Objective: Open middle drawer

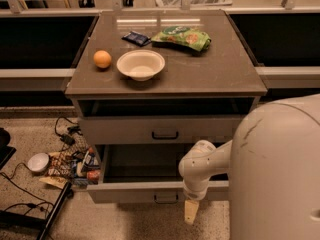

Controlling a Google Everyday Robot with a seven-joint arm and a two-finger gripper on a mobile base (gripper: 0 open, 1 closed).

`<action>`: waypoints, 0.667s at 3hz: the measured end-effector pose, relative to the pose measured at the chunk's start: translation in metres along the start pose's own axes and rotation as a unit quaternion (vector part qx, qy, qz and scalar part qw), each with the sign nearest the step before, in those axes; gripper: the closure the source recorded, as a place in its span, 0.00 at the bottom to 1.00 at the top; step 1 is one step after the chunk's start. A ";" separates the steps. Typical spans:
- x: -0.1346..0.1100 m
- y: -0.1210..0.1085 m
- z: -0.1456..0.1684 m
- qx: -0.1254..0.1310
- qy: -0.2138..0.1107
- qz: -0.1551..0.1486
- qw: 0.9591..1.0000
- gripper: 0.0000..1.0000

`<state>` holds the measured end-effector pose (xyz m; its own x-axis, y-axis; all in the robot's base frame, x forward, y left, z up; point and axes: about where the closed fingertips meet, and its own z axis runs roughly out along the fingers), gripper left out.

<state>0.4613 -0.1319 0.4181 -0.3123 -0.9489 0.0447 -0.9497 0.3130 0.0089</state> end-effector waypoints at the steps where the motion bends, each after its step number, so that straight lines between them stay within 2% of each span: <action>1: 0.005 0.054 -0.004 -0.023 0.004 0.007 1.000 0.37; 2: 0.006 0.059 -0.006 -0.025 0.006 0.010 1.000 0.60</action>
Offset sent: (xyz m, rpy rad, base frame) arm -0.2049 0.0194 0.0844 -0.0929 0.1094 -0.1553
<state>0.4032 -0.1186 0.4248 -0.3308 -0.9420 0.0565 -0.9409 0.3339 0.0568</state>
